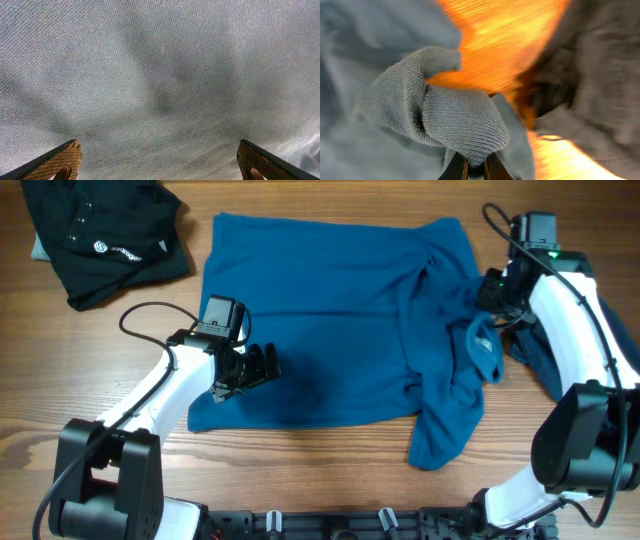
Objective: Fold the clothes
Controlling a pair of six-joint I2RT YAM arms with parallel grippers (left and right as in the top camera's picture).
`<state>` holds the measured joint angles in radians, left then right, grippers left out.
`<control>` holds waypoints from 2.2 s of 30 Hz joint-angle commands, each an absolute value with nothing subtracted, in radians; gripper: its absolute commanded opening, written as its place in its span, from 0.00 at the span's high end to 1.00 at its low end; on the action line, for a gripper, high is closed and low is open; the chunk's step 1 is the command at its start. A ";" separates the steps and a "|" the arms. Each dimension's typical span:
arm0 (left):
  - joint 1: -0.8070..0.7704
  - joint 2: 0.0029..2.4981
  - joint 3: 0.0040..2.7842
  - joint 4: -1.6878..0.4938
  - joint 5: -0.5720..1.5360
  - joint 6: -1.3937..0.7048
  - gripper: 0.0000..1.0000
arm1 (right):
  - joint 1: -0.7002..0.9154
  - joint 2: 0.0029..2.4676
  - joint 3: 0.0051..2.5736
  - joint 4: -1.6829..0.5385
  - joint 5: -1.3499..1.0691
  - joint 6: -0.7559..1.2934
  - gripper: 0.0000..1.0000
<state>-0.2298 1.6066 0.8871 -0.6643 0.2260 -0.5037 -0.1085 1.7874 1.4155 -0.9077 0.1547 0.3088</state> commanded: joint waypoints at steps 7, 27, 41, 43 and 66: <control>-0.232 1.618 0.882 -0.664 0.208 -0.513 0.00 | -0.232 1.775 1.438 -0.884 0.284 0.339 0.93; -0.232 1.618 0.882 -0.666 0.208 -0.513 0.00 | -0.264 1.776 1.442 -1.065 0.189 0.403 0.43; -0.232 1.618 0.882 -0.665 0.208 -0.506 0.00 | -0.407 1.777 1.271 -0.954 -0.054 0.389 0.85; -0.232 1.618 0.882 -0.670 0.208 -0.506 0.00 | -0.414 1.777 1.230 -0.923 -0.054 0.427 0.84; -0.232 1.618 0.882 -0.669 0.208 -0.505 0.00 | -0.532 1.940 1.178 -0.752 0.044 0.468 0.82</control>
<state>-0.2298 1.6066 0.8871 -0.6712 0.2218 -0.5034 -0.4759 1.9022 1.1713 -0.7593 -0.0181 0.4351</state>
